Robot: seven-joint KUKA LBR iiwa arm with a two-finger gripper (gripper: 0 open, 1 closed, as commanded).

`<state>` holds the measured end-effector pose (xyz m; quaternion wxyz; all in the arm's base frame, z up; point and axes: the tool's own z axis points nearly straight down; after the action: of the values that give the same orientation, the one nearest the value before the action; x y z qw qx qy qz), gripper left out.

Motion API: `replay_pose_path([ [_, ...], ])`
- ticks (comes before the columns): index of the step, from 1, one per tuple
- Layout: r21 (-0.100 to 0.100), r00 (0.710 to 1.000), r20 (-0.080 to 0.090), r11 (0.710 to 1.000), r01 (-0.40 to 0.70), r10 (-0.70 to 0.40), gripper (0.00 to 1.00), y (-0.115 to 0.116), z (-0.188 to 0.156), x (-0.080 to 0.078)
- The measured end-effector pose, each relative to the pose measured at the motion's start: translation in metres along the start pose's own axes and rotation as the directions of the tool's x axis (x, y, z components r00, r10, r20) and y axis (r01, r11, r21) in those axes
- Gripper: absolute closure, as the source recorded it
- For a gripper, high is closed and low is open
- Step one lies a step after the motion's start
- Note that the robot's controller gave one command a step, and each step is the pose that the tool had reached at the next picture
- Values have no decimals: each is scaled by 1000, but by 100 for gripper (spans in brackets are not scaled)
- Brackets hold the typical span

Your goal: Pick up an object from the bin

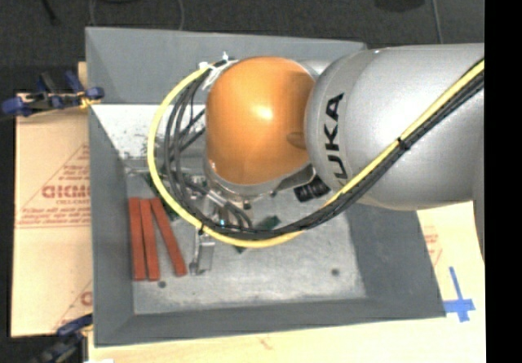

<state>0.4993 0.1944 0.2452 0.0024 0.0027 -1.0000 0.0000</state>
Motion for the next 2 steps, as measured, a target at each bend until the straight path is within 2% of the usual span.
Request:
replay_pose_path([
  [1,1,993,4,993,114,-114,0,24,119,-66],
  [2,0,994,16,994,107,-107,0,-41,175,-120],
])
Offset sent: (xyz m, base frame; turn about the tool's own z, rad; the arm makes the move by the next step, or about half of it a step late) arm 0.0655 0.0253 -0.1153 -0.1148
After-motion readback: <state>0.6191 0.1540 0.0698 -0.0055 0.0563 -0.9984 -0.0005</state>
